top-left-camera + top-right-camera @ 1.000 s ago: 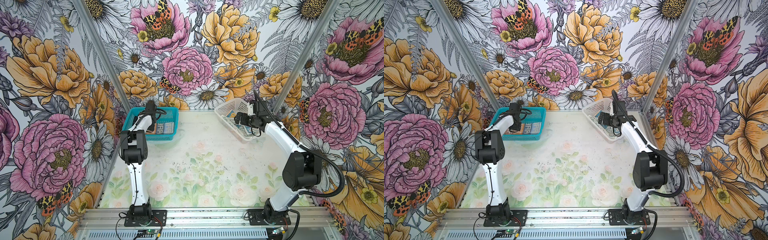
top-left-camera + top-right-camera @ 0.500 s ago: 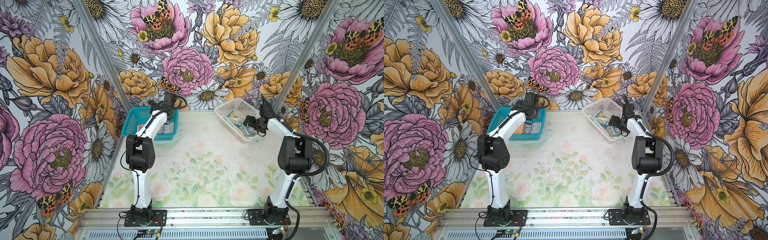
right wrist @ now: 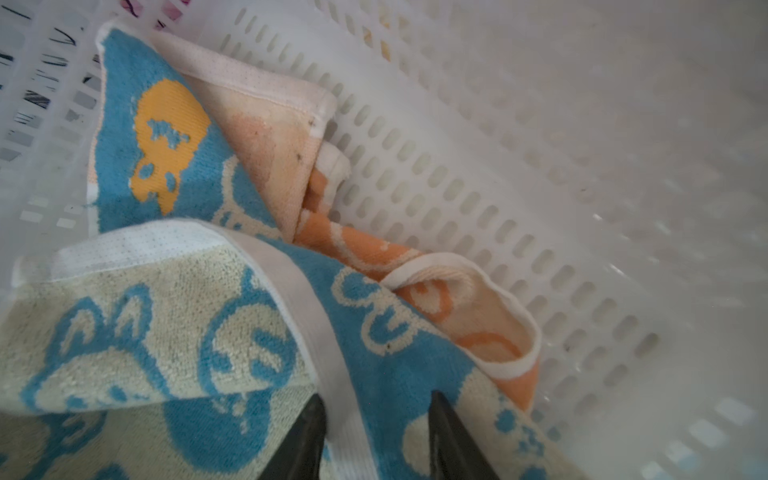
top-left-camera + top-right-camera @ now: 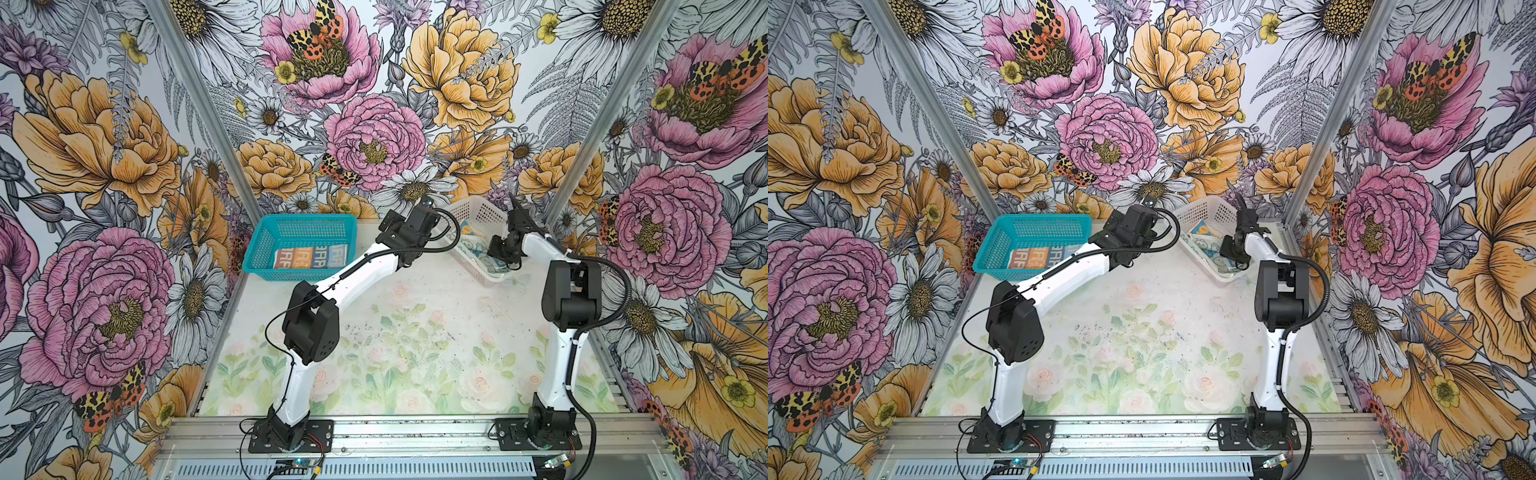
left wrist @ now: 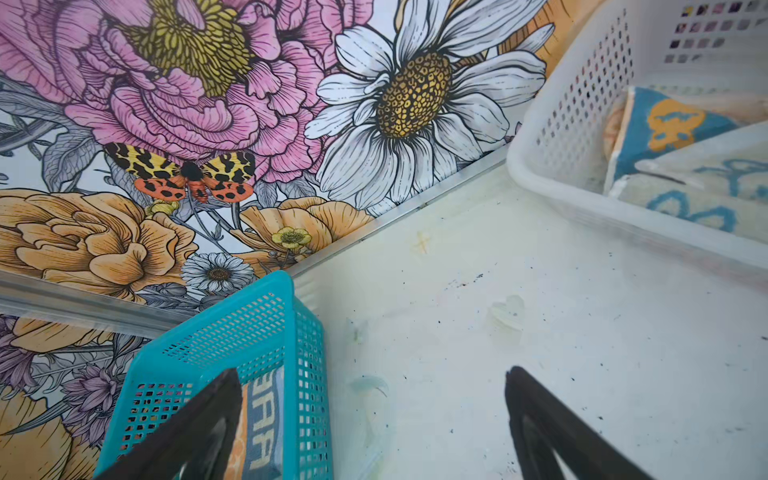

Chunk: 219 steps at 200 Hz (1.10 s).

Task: Fold and stack the towels
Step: 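Grasp the blue bunny towel in the white basket with right gripper while left arm withdraws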

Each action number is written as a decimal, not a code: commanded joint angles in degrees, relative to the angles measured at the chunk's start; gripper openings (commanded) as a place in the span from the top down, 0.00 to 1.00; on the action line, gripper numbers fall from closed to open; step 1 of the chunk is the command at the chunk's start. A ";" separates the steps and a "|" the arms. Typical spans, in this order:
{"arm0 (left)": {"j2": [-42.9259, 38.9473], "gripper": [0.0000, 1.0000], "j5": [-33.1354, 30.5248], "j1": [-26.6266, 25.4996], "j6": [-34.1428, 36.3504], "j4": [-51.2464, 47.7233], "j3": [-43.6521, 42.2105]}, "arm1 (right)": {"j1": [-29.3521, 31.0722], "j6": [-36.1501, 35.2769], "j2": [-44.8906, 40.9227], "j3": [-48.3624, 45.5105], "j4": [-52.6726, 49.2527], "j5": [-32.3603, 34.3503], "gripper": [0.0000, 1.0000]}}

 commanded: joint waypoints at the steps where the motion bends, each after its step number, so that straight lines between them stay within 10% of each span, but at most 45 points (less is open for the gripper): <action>1: -0.27 0.01 -0.83 -0.65 -3.01 0.62 0.34 | 0.67 -0.12 0.85 4.24 -1.06 1.48 0.84; 11: -1.47 0.01 1.12 -0.86 -5.61 -0.09 -0.55 | 0.87 -0.14 0.47 5.82 -2.34 1.37 1.00; 80: -14.14 0.01 22.77 3.48 -25.10 -1.25 -11.06 | 8.20 -0.99 -15.44 9.46 -8.42 -1.05 1.00; 158: -39.51 0.01 24.28 7.57 -36.03 4.19 -29.95 | 32.24 -4.19 -34.27 19.10 -15.15 -6.14 1.00; 219: -49.09 0.01 23.87 9.01 -39.87 4.17 -41.46 | 31.56 -2.32 -32.42 5.06 -13.91 -6.06 1.00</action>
